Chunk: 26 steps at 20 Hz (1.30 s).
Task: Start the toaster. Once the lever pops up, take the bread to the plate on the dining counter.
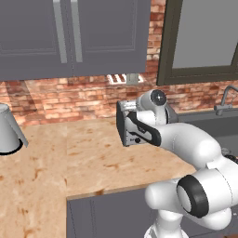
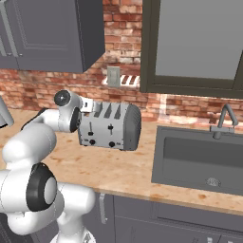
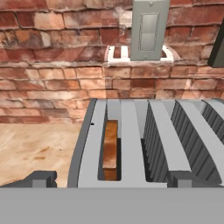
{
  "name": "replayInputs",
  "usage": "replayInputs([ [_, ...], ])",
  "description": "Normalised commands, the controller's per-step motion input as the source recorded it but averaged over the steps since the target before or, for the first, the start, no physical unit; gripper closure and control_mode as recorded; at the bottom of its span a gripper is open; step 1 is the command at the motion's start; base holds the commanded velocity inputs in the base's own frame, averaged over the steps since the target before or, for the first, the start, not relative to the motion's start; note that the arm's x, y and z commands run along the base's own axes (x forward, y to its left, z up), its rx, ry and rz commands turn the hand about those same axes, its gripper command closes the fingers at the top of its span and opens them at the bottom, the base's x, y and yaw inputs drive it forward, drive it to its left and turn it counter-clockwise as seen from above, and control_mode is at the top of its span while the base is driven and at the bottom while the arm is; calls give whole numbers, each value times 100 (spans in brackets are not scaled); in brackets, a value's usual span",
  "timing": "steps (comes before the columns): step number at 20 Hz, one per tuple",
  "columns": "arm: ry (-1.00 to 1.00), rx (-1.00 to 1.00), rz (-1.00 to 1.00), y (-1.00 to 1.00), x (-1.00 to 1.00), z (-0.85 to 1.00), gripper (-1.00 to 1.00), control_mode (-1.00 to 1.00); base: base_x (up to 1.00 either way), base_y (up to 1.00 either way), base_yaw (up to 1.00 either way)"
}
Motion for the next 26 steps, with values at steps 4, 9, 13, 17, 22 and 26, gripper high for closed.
replayInputs([
  [4,0,0,0,0,0,0,-100,-100,0,0,0],
  [9,0,0,0,0,0,0,-100,-100,0,0,0],
  [13,0,0,0,0,0,0,-100,-100,0,0,0],
  [17,0,0,0,0,0,0,-100,-100,0,0,0],
  [22,0,0,0,0,0,0,-100,-100,0,0,0],
  [26,0,0,0,0,0,0,-100,-100,0,0,0],
])
